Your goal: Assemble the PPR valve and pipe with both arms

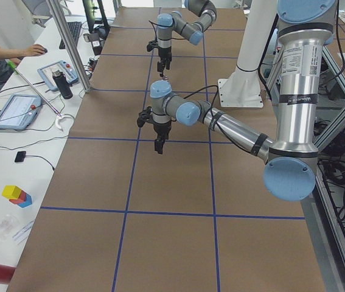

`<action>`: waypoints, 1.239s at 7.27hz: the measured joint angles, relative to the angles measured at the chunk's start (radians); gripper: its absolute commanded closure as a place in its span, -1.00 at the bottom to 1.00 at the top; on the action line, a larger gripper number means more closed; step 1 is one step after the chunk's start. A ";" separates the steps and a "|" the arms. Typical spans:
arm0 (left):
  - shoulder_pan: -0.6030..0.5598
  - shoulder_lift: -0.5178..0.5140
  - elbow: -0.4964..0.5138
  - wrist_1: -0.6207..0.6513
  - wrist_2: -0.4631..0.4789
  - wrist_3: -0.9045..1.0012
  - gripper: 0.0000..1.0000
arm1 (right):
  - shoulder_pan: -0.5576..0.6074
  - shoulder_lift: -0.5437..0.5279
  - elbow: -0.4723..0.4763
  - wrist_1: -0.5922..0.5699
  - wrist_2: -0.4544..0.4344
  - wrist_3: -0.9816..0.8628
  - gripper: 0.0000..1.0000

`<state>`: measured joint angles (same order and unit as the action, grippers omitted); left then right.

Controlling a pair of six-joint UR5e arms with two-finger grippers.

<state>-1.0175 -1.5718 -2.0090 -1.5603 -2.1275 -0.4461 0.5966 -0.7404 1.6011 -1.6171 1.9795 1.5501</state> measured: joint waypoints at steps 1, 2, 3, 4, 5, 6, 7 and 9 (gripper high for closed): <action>-0.011 0.001 0.000 0.001 -0.002 0.009 -1.00 | 0.018 -0.070 0.083 -0.002 0.014 -0.009 -1.00; -0.032 0.006 0.002 0.003 -0.014 0.038 -1.00 | 0.041 -0.166 0.177 -0.003 0.030 -0.036 -1.00; -0.070 0.019 0.005 0.008 -0.042 0.101 -1.00 | 0.065 -0.274 0.266 -0.002 0.038 -0.097 -1.00; -0.119 0.038 0.014 0.012 -0.061 0.181 -1.00 | 0.094 -0.388 0.335 0.002 0.043 -0.186 -1.00; -0.168 0.054 0.031 0.014 -0.070 0.260 -1.00 | 0.133 -0.493 0.377 0.014 0.054 -0.284 -1.00; -0.223 0.063 0.062 0.015 -0.081 0.342 -1.00 | 0.192 -0.600 0.397 0.064 0.090 -0.383 -1.00; -0.282 0.065 0.104 0.015 -0.110 0.414 -1.00 | 0.264 -0.713 0.399 0.150 0.143 -0.476 -1.00; -0.380 0.067 0.167 0.024 -0.182 0.488 -1.00 | 0.474 -0.911 0.367 0.267 0.276 -0.750 -1.00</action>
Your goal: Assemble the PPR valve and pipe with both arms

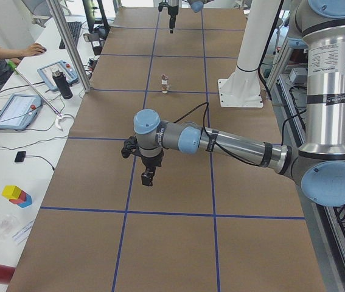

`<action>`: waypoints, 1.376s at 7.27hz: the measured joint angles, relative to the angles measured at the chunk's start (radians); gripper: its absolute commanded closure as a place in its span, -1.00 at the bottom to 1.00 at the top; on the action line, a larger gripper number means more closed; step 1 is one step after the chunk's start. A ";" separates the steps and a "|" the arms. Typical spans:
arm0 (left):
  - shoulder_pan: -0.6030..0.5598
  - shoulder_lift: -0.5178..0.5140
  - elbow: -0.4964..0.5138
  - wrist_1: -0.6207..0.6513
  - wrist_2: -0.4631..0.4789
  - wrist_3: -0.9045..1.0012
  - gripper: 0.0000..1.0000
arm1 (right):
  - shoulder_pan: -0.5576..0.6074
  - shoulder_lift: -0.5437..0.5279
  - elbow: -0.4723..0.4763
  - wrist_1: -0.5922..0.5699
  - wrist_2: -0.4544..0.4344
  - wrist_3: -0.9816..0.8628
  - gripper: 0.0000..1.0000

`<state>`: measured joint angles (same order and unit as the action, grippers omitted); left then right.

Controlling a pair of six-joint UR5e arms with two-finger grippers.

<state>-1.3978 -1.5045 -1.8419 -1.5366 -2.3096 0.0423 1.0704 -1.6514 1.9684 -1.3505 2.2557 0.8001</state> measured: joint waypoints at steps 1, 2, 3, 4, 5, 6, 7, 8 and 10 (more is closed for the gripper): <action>-0.021 0.000 0.005 0.020 -0.013 0.009 -1.00 | 0.122 -0.053 -0.050 0.011 0.057 -0.182 -1.00; -0.036 0.000 0.003 0.047 -0.020 0.012 -1.00 | 0.228 -0.076 -0.112 0.010 0.090 -0.343 -1.00; -0.048 -0.001 0.003 0.066 -0.025 0.012 -1.00 | 0.298 -0.083 -0.161 0.008 0.103 -0.451 -1.00; -0.056 -0.001 0.012 0.077 -0.029 0.011 -1.00 | 0.339 -0.083 -0.189 0.001 0.109 -0.506 -1.00; -0.062 -0.003 0.035 0.080 -0.032 0.009 -1.00 | 0.361 -0.078 -0.200 -0.018 0.111 -0.531 -1.00; -0.072 -0.006 0.070 0.078 -0.035 0.008 -1.00 | 0.372 -0.062 -0.204 -0.065 0.113 -0.552 -1.00; -0.085 -0.008 0.100 0.073 -0.037 0.009 -1.00 | 0.380 -0.033 -0.205 -0.132 0.113 -0.578 -1.00; -0.094 -0.007 0.112 0.070 -0.046 0.009 -1.00 | 0.388 -0.007 -0.205 -0.193 0.112 -0.613 -1.00; -0.100 -0.003 0.109 0.070 -0.069 0.004 -1.00 | 0.399 0.013 -0.197 -0.258 0.106 -0.651 -1.00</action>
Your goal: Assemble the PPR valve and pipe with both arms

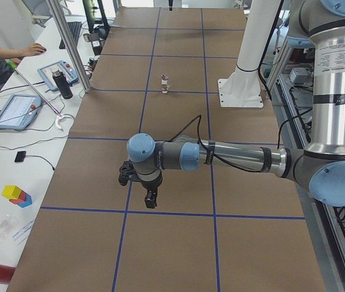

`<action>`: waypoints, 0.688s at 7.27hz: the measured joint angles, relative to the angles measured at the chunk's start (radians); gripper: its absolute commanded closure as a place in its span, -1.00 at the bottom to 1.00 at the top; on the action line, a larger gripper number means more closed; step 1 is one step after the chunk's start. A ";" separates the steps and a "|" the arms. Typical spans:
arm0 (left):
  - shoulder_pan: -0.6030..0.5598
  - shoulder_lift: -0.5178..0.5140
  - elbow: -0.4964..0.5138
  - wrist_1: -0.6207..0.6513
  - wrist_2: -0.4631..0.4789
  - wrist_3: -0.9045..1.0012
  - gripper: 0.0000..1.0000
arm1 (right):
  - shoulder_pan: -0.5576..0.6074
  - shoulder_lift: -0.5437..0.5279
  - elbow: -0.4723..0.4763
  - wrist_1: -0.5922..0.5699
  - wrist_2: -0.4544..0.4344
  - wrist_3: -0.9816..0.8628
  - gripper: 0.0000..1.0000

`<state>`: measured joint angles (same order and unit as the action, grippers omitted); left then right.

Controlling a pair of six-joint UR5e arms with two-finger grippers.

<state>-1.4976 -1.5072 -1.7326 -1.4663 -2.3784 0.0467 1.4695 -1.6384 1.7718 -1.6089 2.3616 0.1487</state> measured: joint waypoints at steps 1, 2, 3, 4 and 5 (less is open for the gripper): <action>0.000 0.001 -0.007 0.004 -0.003 -0.003 -1.00 | 0.004 0.001 0.002 -0.007 -0.004 -0.005 -1.00; -0.001 0.002 -0.011 0.004 -0.003 -0.004 -1.00 | 0.005 0.000 0.003 -0.010 -0.009 -0.008 -1.00; -0.001 0.004 -0.012 0.002 -0.004 -0.003 -1.00 | 0.005 -0.001 0.003 -0.011 -0.011 -0.011 -1.00; -0.001 0.011 -0.014 -0.001 -0.005 0.001 -1.00 | 0.003 -0.003 0.005 -0.011 -0.012 -0.016 -1.00; -0.001 0.019 -0.018 -0.003 -0.014 0.003 -1.00 | 0.002 -0.005 0.007 -0.012 -0.012 -0.018 -1.00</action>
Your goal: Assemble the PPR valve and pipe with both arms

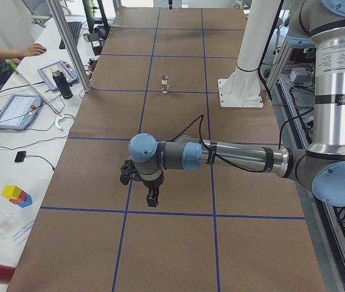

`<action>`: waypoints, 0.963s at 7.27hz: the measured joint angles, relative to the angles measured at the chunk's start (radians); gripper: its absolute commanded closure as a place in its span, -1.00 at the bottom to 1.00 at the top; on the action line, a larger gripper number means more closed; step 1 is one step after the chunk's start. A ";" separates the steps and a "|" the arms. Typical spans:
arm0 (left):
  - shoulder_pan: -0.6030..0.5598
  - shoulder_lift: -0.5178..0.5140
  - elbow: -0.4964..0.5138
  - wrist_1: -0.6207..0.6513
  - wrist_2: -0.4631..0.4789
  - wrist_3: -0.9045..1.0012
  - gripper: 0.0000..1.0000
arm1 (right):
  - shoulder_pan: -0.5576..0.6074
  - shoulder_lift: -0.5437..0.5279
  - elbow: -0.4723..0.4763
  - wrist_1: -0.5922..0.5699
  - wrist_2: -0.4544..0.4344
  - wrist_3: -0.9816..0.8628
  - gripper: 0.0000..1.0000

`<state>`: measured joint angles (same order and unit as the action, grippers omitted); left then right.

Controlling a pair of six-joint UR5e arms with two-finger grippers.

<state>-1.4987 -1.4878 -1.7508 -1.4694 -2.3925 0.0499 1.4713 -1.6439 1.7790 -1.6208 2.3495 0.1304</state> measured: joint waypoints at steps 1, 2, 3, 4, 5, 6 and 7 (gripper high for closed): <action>-0.002 0.007 -0.015 -0.001 -0.018 -0.001 -1.00 | -0.001 -0.002 0.000 0.000 0.000 -0.001 -1.00; -0.008 0.018 -0.054 0.000 -0.031 -0.007 -1.00 | -0.001 -0.004 0.001 0.000 -0.001 -0.001 -1.00; -0.014 0.042 -0.107 0.002 -0.037 -0.018 -1.00 | -0.001 -0.004 0.002 0.000 -0.001 -0.001 -1.00; -0.017 0.074 -0.147 0.003 -0.037 -0.029 -1.00 | -0.001 -0.004 -0.001 0.000 -0.001 -0.002 -1.00; -0.019 0.083 -0.160 0.004 -0.030 -0.040 -1.00 | -0.001 -0.004 -0.002 0.001 -0.001 -0.002 -1.00; -0.019 0.082 -0.158 0.004 -0.018 -0.051 -1.00 | -0.001 -0.005 0.003 0.001 0.000 -0.002 -1.00; -0.020 0.082 -0.153 0.004 -0.010 -0.056 -1.00 | -0.001 -0.005 0.006 0.000 -0.001 -0.002 -1.00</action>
<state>-1.5183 -1.4058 -1.9043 -1.4656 -2.4020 -0.0065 1.4704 -1.6491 1.7850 -1.6208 2.3489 0.1287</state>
